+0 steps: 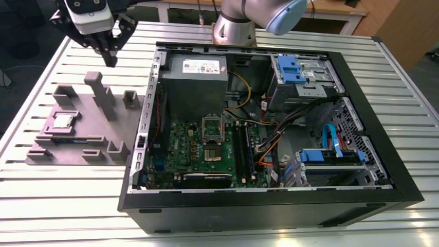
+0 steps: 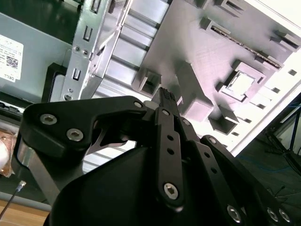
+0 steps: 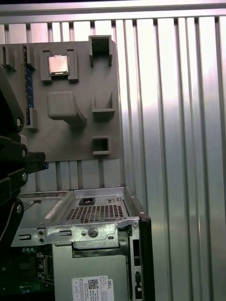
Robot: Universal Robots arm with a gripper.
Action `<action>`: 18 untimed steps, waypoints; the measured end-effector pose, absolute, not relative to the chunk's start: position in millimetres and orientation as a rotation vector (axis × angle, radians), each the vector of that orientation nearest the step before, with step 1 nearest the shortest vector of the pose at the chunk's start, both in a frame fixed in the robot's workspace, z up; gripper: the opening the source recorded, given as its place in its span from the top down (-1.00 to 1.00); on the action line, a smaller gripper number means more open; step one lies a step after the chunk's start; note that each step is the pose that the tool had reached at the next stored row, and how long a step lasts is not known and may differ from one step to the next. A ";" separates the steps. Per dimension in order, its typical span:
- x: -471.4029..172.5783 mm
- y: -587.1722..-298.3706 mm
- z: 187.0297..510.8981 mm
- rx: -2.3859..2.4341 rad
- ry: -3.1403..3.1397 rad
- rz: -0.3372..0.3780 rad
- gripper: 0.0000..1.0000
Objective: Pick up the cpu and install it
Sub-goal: 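Reach for the cpu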
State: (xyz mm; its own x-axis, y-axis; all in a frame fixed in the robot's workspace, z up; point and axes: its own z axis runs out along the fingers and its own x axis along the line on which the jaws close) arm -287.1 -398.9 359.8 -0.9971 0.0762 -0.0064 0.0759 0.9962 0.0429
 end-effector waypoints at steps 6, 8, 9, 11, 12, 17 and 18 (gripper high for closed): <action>-297.9 -398.9 358.3 0.119 3.131 0.067 0.80; -301.4 -398.9 357.7 0.119 3.131 0.067 0.80; -303.1 -398.9 357.5 0.119 3.132 0.067 0.80; -306.0 -398.9 357.0 0.119 3.132 0.067 0.80; -307.2 -398.9 356.8 0.119 3.132 0.067 0.80; -308.6 -398.9 356.6 0.119 3.132 0.067 0.80; -308.8 -398.9 356.6 0.119 3.132 0.067 0.80</action>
